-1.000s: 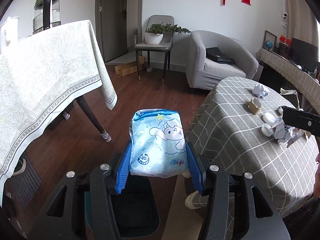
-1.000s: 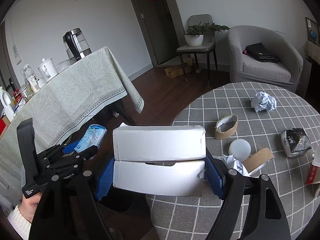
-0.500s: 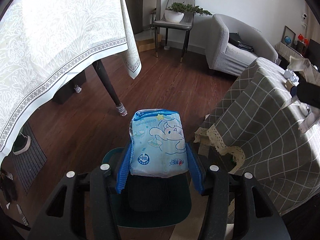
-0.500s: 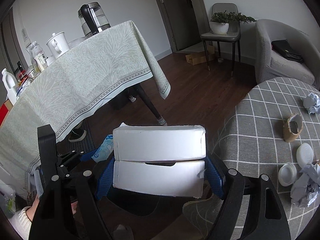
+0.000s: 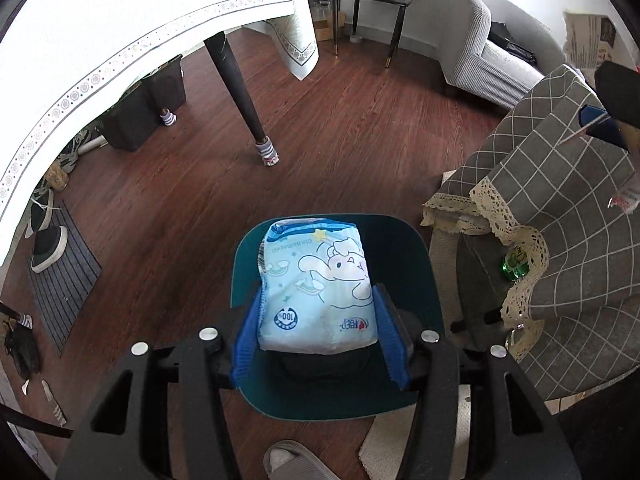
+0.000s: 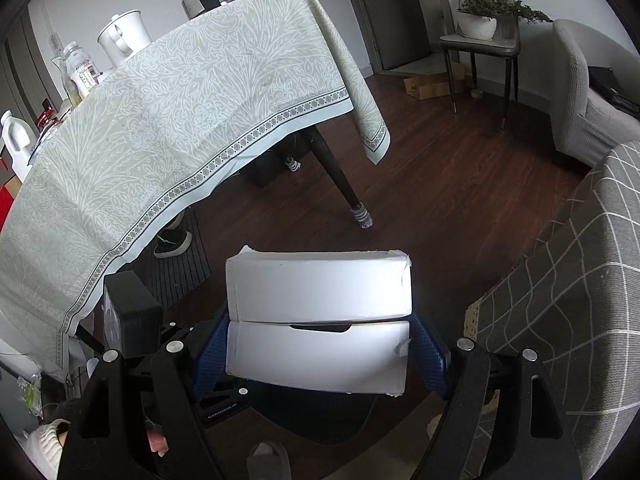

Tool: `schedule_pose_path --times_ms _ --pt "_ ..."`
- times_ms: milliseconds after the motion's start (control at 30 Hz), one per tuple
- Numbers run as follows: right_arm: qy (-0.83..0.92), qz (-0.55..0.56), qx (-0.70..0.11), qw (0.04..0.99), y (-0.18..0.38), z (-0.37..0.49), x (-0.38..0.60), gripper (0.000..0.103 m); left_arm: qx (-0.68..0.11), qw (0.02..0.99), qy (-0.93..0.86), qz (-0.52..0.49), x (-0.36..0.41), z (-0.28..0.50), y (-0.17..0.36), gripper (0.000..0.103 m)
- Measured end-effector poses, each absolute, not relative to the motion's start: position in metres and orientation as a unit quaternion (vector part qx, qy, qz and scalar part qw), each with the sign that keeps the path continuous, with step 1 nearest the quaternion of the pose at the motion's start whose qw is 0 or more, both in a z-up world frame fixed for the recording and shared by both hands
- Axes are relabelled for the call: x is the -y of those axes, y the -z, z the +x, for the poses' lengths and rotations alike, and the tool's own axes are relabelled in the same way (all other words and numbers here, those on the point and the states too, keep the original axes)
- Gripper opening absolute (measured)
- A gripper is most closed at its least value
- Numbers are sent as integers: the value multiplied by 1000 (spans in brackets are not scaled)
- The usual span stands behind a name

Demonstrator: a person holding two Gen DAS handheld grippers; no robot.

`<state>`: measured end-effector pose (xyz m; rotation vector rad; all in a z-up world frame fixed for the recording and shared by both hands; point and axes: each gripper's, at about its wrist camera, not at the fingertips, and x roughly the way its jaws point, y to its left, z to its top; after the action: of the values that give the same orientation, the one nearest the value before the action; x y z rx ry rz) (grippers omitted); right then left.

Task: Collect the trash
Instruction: 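Carry the wipes packet and tissue box over the teal bin with both tools, then open both tools to drop the packet and box into the bin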

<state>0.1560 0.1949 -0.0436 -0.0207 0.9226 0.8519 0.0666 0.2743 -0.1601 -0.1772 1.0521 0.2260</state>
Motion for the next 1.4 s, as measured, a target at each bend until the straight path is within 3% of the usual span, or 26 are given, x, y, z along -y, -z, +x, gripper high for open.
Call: schedule_pose_path --times_ms 100,467,1100,1400 --pt "-399 -10 -440 805 53 156 -205 80 -501 854 -104 -94 -282 61 162 68" --pt "-395 -29 -476 786 97 157 -240 80 -459 875 -122 -93 -299 37 129 68" --pt "-380 -110 -535 746 181 147 -289 81 -370 909 -139 -128 -308 10 41 43" --pt "-375 -126 -550 735 204 145 -296 82 -353 919 -137 -113 -297 7 20 43"
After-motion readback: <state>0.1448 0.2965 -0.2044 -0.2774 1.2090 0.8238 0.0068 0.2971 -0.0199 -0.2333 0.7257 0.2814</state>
